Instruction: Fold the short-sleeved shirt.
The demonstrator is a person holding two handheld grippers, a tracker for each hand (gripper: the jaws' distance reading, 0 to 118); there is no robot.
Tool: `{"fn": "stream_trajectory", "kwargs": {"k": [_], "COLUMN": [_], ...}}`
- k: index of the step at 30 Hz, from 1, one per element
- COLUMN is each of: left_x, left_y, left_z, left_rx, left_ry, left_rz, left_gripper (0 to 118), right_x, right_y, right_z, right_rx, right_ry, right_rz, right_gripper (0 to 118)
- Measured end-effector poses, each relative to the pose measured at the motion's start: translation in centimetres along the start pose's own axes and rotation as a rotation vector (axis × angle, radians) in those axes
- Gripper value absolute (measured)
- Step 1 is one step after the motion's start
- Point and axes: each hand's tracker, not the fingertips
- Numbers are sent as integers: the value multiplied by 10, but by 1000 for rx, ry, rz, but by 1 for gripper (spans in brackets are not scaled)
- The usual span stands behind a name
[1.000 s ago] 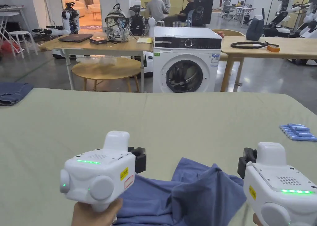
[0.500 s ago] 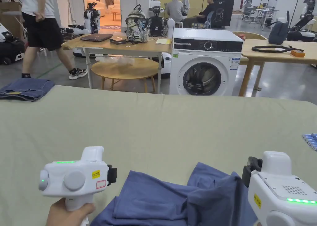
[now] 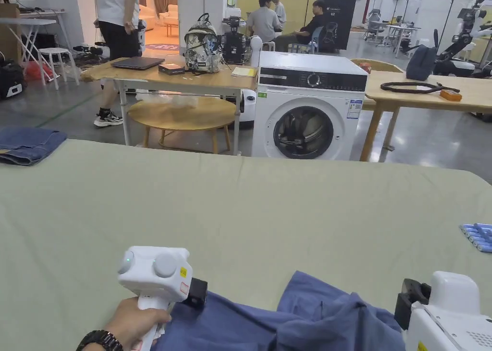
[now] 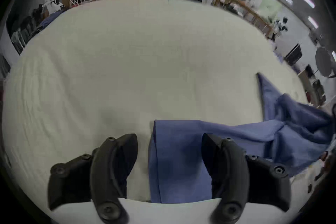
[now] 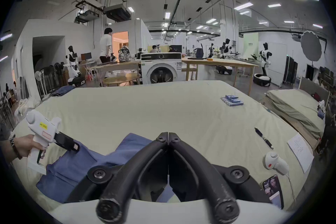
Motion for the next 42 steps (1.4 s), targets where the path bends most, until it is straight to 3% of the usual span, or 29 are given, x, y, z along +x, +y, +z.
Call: {"fn": "stream_trajectory", "kwargs": {"k": [3, 4, 6, 7, 11, 15, 19, 20, 22, 23, 24, 30, 32, 34, 35, 42], "left_x": [11, 16, 41, 45, 40, 20, 4, -2, -11, -17, -23, -48, -54, -55, -57, -56], "left_y": [5, 6, -4, -6, -9, -26, -58, -64, -78, -83, -88, -103, -108, -113, -114, -112], "left_z": [-12, -10, 19, 20, 23, 50, 97, 105, 121, 126, 130, 134, 135, 136, 136, 154], "left_rx": [22, 27, 79, 98, 103, 215, 284, 306, 318, 323, 330, 325, 321, 317, 317, 355], "left_ry": [77, 96, 112, 118, 56, 30, 21, 30, 27, 27, 34, 50, 53, 58, 58, 61], "left_rz": [-53, -62, -134, -164, -161, -74, -36, -24, 1, 20, 30, 51, 60, 68, 68, 80], "left_gripper": [70, 56, 14, 0, 0, 0, 0, 0, 0, 0, 0, 0, 0, 0, 0, 0], "right_x": [12, 15, 22, 25, 37, 53, 64, 60, 57, 55, 55, 56, 54, 53, 52, 57], "right_y": [-2, -5, -8, -8, -4, 6, 14, 15, 10, 5, -3, -38, -42, -42, -43, -17], "right_z": [0, -1, -5, -7, -20, -49, -102, -109, -133, -144, -158, -198, -188, -177, -175, -151], "right_rx": [-15, -18, -28, -35, -97, -222, -354, -400, -493, -545, -574, -734, -741, -695, -689, -549], "right_ry": [-24, -29, -42, -44, -44, -2, 32, 56, 51, 58, 64, 48, 73, 67, 68, 81], "right_rz": [-3, -1, -4, -6, -17, -32, 31, 60, 107, 127, 130, 94, 72, 63, 65, 27], "right_gripper": [0, 0, 0, 0, 0, 0, 2, 12, 53, 62, 62, 58, 40, 8, 2, 1]}}
